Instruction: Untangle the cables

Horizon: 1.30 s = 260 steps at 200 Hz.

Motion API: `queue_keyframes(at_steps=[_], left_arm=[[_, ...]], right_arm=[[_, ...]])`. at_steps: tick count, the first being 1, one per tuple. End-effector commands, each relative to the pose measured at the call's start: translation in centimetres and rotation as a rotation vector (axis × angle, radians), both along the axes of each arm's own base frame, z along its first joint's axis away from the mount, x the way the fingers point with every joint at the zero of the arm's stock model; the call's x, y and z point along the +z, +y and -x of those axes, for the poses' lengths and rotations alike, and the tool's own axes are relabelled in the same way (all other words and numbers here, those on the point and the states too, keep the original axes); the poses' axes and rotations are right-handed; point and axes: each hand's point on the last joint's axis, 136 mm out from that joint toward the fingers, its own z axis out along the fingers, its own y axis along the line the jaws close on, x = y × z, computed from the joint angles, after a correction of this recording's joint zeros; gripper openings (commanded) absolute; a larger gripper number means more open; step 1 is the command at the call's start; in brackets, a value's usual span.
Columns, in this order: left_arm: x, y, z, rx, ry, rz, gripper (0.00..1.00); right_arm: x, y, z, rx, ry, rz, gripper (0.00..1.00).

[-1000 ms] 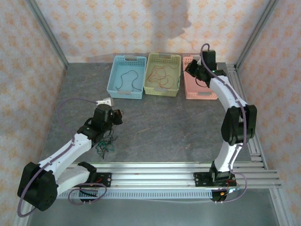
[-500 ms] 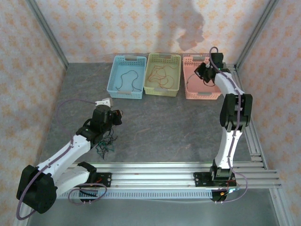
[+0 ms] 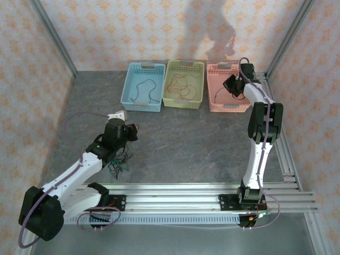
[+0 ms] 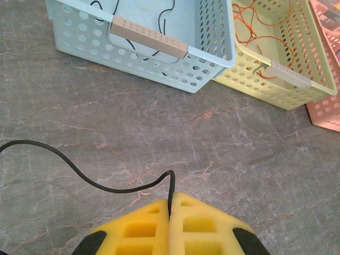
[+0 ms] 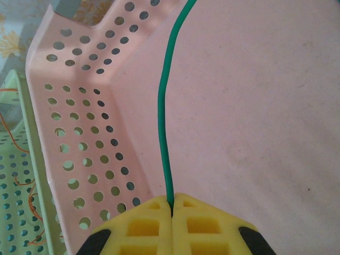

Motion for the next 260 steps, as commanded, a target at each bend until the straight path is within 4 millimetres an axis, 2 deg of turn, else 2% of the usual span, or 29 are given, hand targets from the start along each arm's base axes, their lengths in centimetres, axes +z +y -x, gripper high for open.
queue_keyframes(at_steps=[1, 16, 32, 42, 51, 76, 94, 108, 123, 149, 187, 203, 223, 235, 246, 260], left_arm=[[0.5, 0.4, -0.2, 0.016, -0.026, 0.001, 0.00], [0.7, 0.3, -0.2, 0.011, -0.033, 0.007, 0.00], [1.1, -0.1, -0.1, -0.002, -0.039, 0.018, 0.00], [1.7, -0.3, -0.1, -0.014, -0.047, 0.025, 0.00], [2.1, -0.6, 0.0, -0.025, -0.052, 0.027, 0.00], [3.4, -1.7, 0.2, -0.069, -0.068, 0.044, 0.00], [4.5, -3.0, 0.3, -0.128, -0.083, 0.067, 0.00], [5.7, -4.6, 0.6, -0.196, -0.097, 0.094, 0.00], [7.7, -7.0, 1.4, -0.303, -0.120, 0.131, 0.00], [12.2, -11.6, 3.4, -0.476, -0.177, 0.125, 0.00], [19.8, -19.1, 6.2, -0.712, -0.265, 0.075, 0.00], [21.6, -20.6, 6.6, -0.744, -0.296, 0.032, 0.00], [22.7, -21.3, 5.7, -0.736, -0.328, 0.017, 0.00], [22.3, -21.4, 4.6, -0.713, -0.316, -0.020, 0.00], [21.0, -21.2, 3.0, -0.667, -0.273, -0.044, 0.00], [18.4, -20.4, 0.7, -0.597, -0.203, -0.027, 0.00]], right_arm=[[-0.6, 0.4, 0.1, 0.033, 0.009, 0.028, 0.04], [-0.2, 1.2, 0.4, 0.071, 0.015, 0.046, 0.18], [1.2, 1.5, 0.9, 0.092, 0.003, 0.099, 0.37], [2.8, 1.8, 1.3, 0.097, -0.027, 0.127, 0.53], [4.3, 1.9, 1.8, 0.097, -0.056, 0.141, 0.60], [9.1, 2.8, 3.7, 0.088, -0.169, 0.167, 0.61], [12.5, 4.3, 5.8, 0.097, -0.266, 0.162, 0.60], [14.3, 5.6, 7.6, 0.103, -0.342, 0.132, 0.58], [14.8, 7.3, 9.5, 0.135, -0.411, 0.086, 0.56], [13.8, 9.3, 11.9, 0.189, -0.458, 0.058, 0.53], [10.3, 9.9, 12.9, 0.195, -0.455, 0.039, 0.50], [9.2, 10.0, 13.2, 0.199, -0.457, 0.032, 0.50], [8.2, 9.9, 13.5, 0.198, -0.448, 0.042, 0.49], [7.5, 9.9, 13.7, 0.200, -0.442, 0.042, 0.49], [6.9, 9.8, 14.0, 0.197, -0.434, 0.045, 0.49], [6.3, 9.6, 14.1, 0.191, -0.424, 0.048, 0.50]])
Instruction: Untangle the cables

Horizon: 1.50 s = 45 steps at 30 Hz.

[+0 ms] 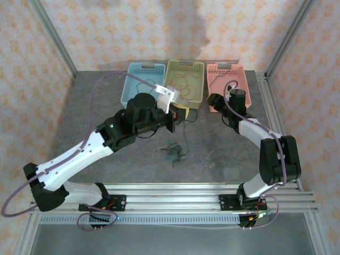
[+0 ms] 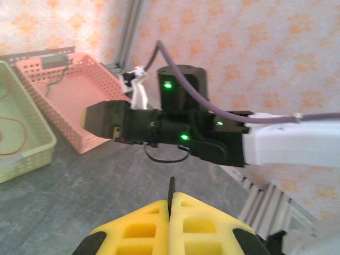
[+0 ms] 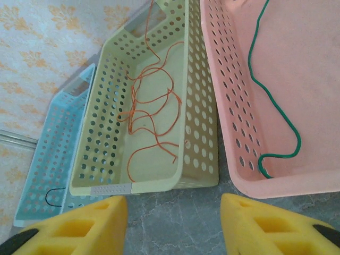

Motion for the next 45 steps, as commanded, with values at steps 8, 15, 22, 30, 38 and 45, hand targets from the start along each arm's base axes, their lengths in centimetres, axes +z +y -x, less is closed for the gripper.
queue_keyframes(at_steps=[8, 15, 22, 30, 38, 45], left_arm=[[-14.2, 10.5, -9.0, 0.449, 0.290, -0.174, 0.00], [-20.9, 17.5, -9.4, 0.600, 0.474, -0.116, 0.00], [-17.9, 18.5, -10.0, 0.584, 0.389, -0.140, 0.00], [-16.7, 18.6, -11.1, 0.524, 0.412, -0.092, 0.00], [-13.9, 17.2, -11.3, 0.453, 0.378, -0.027, 0.00], [-9.7, 17.7, -12.1, 0.478, 0.317, -0.046, 0.00]], right_arm=[[0.0, 0.4, 0.0, 0.021, -0.045, -0.005, 0.50], [0.2, 6.1, 0.6, 0.265, -0.066, -0.039, 0.54], [-2.6, 15.1, 4.5, 0.620, -0.022, 0.218, 0.59], [-5.0, 20.2, 8.4, 0.861, -0.046, 0.351, 0.67], [-6.3, 22.2, 10.5, 0.987, -0.077, 0.364, 0.70], [-6.7, 22.4, 10.9, 1.014, -0.068, 0.378, 0.70]])
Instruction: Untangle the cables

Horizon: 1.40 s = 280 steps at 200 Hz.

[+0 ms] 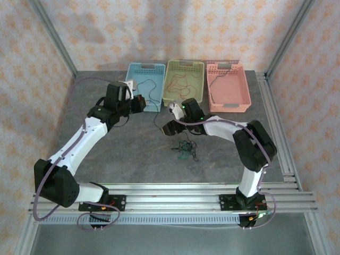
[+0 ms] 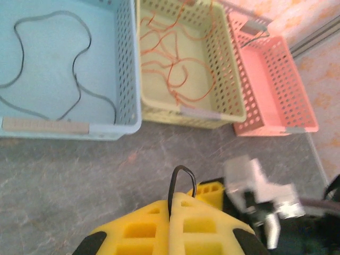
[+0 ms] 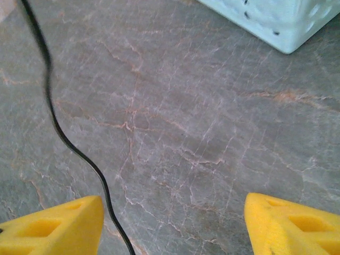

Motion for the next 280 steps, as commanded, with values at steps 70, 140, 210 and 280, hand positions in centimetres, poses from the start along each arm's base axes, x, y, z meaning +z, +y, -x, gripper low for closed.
queue_keyframes(at_steps=[70, 140, 210, 280], left_arm=[[5.0, -0.3, -1.5, -0.019, -0.054, -0.023, 0.00], [1.2, 2.1, -2.0, 0.110, 0.034, -0.120, 0.25], [-4.1, 3.8, -0.1, 0.212, 0.155, -0.114, 0.87], [-9.8, -6.0, 3.2, -0.211, 0.217, -0.290, 0.75]], right_arm=[[0.7, 0.2, -0.2, 0.030, -0.046, 0.018, 0.59], [3.1, -1.8, -2.5, -0.136, -0.150, -0.009, 0.00], [3.4, -3.8, -5.6, -0.286, -0.014, -0.116, 0.00], [2.9, -4.0, -6.0, -0.296, 0.028, -0.128, 0.00]])
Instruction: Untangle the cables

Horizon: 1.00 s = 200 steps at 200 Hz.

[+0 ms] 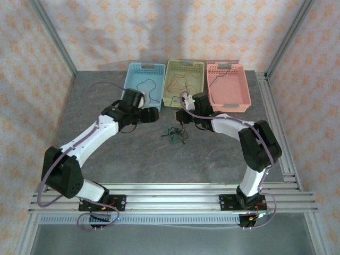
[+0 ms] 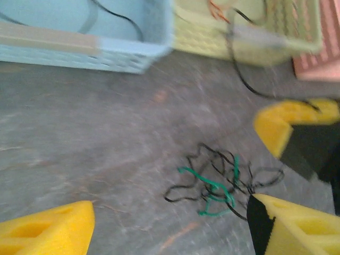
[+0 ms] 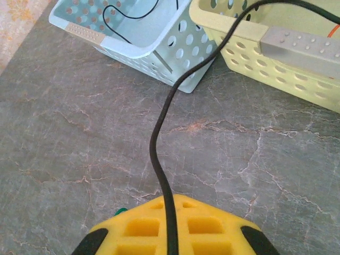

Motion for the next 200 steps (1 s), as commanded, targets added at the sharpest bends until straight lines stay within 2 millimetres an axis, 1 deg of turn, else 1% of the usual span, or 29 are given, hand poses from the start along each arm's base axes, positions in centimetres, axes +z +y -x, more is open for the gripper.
queue_keyframes(at_steps=[1, 21, 28, 39, 52, 61, 71, 92, 126, 150, 170, 200], left_arm=[[-1.2, -2.7, 0.4, -0.158, 0.001, -0.098, 0.75], [-2.8, -2.6, -0.4, -0.129, 0.070, -0.106, 0.78], [-4.0, -2.8, -0.6, -0.116, 0.126, -0.111, 0.77], [-5.3, -3.5, -0.6, -0.098, 0.177, -0.109, 0.77], [-6.6, -4.7, -0.6, -0.069, 0.199, -0.077, 0.76], [-7.2, -5.5, -0.7, -0.047, 0.208, -0.038, 0.74], [-7.9, -5.9, -0.9, -0.008, 0.222, -0.011, 0.71], [-8.6, -6.0, -1.8, 0.074, 0.227, 0.024, 0.67], [-8.5, -6.9, -3.0, 0.120, 0.215, 0.090, 0.60], [-9.6, -7.4, -2.7, 0.121, 0.240, 0.074, 0.55], [-10.5, -7.1, -2.3, 0.132, 0.264, 0.055, 0.51], [-10.7, -6.7, -1.9, 0.136, 0.266, 0.044, 0.49]], right_arm=[[0.7, 0.3, -0.6, -0.001, 0.001, -0.028, 0.00], [0.7, 0.2, -0.7, -0.006, 0.000, -0.025, 0.00], [0.6, 0.2, -0.7, -0.007, 0.000, -0.025, 0.00], [0.7, 0.1, -0.7, -0.008, -0.001, -0.024, 0.00], [0.8, 0.2, -0.7, -0.007, -0.003, -0.024, 0.00], [0.8, 0.1, -0.7, -0.010, -0.004, -0.023, 0.00], [0.7, 0.1, -0.7, -0.008, -0.005, -0.023, 0.00], [0.7, 0.1, -0.7, -0.009, -0.004, -0.022, 0.00], [0.7, 0.1, -0.7, -0.007, -0.003, -0.021, 0.00], [0.8, 0.1, -0.7, -0.006, -0.005, -0.021, 0.00], [0.6, 0.1, -0.7, -0.004, -0.003, -0.018, 0.00], [0.5, 0.2, -0.6, -0.002, 0.003, -0.016, 0.00]])
